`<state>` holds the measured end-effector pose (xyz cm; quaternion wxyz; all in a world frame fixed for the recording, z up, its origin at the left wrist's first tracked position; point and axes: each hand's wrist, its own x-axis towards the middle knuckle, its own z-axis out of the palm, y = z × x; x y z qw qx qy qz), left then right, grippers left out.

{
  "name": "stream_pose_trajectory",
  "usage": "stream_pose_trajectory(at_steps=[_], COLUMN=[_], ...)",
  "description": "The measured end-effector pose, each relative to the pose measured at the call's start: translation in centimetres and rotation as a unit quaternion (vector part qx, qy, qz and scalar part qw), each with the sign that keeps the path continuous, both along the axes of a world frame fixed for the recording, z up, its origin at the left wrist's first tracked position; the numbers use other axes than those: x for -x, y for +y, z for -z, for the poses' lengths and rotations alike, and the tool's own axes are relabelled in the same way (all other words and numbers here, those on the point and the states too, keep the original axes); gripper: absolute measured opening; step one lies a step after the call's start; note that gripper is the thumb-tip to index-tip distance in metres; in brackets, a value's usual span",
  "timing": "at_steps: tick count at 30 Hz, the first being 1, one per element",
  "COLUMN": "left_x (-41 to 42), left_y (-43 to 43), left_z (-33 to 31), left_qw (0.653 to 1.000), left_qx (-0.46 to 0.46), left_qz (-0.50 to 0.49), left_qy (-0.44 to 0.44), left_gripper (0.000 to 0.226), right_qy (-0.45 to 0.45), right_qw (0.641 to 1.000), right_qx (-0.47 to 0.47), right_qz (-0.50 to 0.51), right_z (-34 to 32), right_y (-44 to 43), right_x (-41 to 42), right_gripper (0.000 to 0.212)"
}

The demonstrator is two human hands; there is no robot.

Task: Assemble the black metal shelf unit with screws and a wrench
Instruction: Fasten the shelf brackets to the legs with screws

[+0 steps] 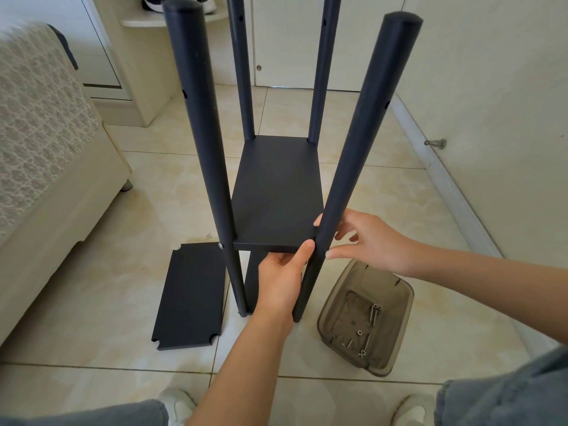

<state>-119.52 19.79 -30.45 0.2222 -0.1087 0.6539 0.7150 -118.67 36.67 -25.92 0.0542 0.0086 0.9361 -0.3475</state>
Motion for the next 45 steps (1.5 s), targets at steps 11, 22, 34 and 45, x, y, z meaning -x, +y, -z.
stream_pose_trajectory(at_steps=[11, 22, 34, 45], left_x=[-1.8, 0.6, 0.3, 0.8], left_y=[-0.5, -0.2, -0.5, -1.5], left_z=[-2.3, -1.8, -1.8, -1.4], left_qw=[0.752, 0.77, 0.779, 0.726], left_qx=[0.421, 0.406, 0.403, 0.492], left_qz=[0.013, 0.096, 0.101, 0.15], left_qy=[0.508, 0.483, 0.471, 0.456], left_gripper=[0.029, 0.036, 0.031, 0.069], right_qy=[-0.056, -0.177, -0.231, -0.277], right_qw=[0.99, 0.956, 0.916, 0.908], right_qx=[0.126, 0.224, 0.289, 0.293], right_qz=[0.041, 0.069, 0.152, 0.117], right_z=[-0.3, -1.5, -0.6, -1.2], right_y=[0.3, 1.0, -1.6, -1.6], right_x=[0.6, 0.9, 2.7, 2.8], right_gripper=[0.089, 0.067, 0.013, 0.012])
